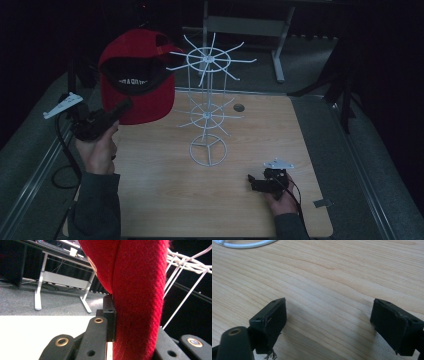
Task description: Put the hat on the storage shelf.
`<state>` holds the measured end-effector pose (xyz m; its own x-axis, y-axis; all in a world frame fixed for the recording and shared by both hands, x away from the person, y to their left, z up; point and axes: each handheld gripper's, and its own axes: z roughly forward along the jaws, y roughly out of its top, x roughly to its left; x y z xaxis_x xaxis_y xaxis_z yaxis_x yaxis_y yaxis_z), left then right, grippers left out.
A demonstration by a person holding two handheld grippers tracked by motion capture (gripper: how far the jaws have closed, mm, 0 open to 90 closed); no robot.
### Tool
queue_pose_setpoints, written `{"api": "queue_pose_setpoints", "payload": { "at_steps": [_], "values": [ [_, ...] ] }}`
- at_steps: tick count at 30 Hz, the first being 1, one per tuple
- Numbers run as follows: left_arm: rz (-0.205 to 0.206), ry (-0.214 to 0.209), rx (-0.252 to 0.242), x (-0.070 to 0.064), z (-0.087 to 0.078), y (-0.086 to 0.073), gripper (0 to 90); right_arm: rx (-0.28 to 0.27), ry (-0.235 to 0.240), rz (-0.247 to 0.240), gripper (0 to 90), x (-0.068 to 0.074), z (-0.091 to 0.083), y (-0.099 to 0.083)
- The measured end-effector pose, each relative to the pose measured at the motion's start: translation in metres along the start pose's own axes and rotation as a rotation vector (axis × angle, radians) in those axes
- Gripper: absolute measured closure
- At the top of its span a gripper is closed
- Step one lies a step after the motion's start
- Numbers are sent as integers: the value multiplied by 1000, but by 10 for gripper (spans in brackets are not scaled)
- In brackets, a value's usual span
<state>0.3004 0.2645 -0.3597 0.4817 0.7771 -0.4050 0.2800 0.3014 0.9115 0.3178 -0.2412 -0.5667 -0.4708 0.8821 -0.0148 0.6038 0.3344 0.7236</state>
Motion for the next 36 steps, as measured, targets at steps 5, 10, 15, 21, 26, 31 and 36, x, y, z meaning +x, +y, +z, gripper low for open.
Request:
{"api": "queue_pose_setpoints", "payload": {
  "at_steps": [5,10,15,21,26,31,36],
  "values": [
    [-7,1,15,5,2,-12,846,0,0,0,134,0,0,0],
    [10,7,24,6,4,-23,846,0,0,0,134,0,0,0],
    [50,22,40,2,8,-33,845,0,0,0,134,0,0,0],
    [68,36,75,3,13,-46,844,0,0,-1,134,0,0,0],
    [59,41,92,6,15,-54,842,0,0,1,134,0,0,0],
    [55,24,111,9,17,-59,841,0,1,1,134,0,0,0],
    [46,17,121,12,18,-63,833,0,-1,4,134,0,0,0]
  ]
}}
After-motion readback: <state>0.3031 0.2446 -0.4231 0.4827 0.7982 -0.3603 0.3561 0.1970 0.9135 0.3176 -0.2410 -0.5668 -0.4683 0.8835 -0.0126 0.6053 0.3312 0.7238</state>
